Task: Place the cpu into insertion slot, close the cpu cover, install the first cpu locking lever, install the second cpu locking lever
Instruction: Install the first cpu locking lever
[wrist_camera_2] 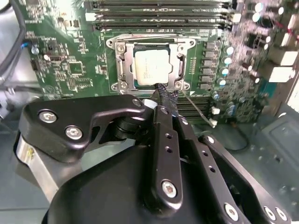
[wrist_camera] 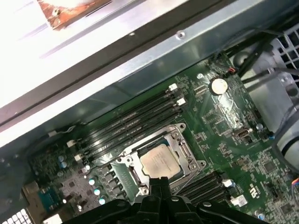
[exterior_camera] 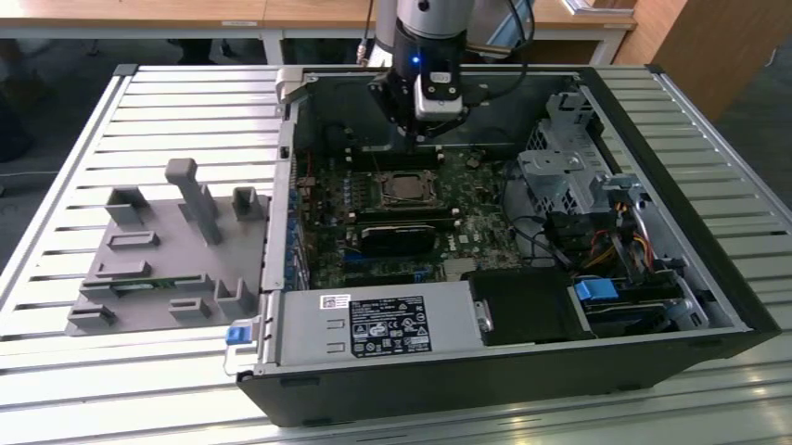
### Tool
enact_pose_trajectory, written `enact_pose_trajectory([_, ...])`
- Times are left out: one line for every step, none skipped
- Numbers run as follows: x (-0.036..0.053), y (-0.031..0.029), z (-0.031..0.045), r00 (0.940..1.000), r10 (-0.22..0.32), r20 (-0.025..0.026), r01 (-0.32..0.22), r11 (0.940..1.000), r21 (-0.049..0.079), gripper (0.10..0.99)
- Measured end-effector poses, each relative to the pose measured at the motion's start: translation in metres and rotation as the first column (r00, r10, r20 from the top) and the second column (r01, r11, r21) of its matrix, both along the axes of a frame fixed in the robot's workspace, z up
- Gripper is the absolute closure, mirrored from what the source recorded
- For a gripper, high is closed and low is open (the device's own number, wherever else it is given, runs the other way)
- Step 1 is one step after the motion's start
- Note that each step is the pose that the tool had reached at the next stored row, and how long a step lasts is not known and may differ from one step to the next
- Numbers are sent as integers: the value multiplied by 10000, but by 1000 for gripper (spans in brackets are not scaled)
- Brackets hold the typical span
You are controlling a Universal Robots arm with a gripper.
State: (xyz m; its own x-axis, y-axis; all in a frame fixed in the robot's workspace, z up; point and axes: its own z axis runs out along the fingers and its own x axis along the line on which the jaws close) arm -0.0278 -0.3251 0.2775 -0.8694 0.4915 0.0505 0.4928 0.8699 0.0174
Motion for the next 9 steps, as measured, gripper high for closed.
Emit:
enact_pose_trajectory([0,0,-2,9998,178,0,-178,9998,0,980])
enact_pose_trajectory([0,0,-3,9993,375,1,-375,9993,1,980])
enact_pose_trajectory([0,0,-4,9985,556,1,-556,9985,1,980])
enact_pose_trajectory([0,0,-6,9973,733,0,-733,9973,1,980])
enact_pose_trajectory([0,0,-7,9958,914,0,-914,9958,0,980])
enact_pose_trajectory([0,0,-8,9940,1091,1,-1091,9940,1,980])
enact_pose_trajectory([0,0,-9,9919,1271,1,-1271,9919,1,980])
enact_pose_trajectory([0,0,-10,9894,1449,1,-1449,9894,0,980])
enact_pose_trajectory([0,0,-12,9865,1637,3,-1637,9865,0,980])
